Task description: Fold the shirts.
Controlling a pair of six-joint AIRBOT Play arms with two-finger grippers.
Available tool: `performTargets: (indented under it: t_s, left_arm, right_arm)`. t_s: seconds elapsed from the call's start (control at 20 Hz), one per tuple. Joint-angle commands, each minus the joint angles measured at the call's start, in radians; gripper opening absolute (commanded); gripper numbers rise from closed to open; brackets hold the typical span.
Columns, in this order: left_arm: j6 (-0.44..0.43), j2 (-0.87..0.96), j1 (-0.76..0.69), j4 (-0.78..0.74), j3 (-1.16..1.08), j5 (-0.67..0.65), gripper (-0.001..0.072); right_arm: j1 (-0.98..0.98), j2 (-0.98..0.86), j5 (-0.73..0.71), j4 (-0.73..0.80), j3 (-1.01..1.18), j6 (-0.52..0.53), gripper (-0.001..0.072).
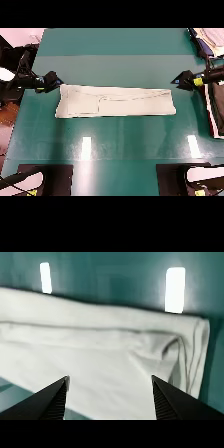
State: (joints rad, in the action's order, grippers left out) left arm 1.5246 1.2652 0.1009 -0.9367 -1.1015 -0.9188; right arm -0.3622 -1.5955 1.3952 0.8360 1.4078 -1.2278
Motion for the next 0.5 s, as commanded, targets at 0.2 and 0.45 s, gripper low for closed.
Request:
performTargets:
  t_s: [0.2, 0.45]
  left_arm:
    - [-0.059, 0.002, -0.011, 0.002, -0.004, -0.166, 0.0039]
    - [-0.066, 0.003, -0.114, -0.003, -0.003, -0.109, 0.0038]
  right_arm:
    - [-0.15, -0.009, 0.008, -0.024, -0.225, 0.091, 0.0435]
    - [-0.114, -0.063, -0.035, -0.026, -0.261, 0.128, 0.0436]
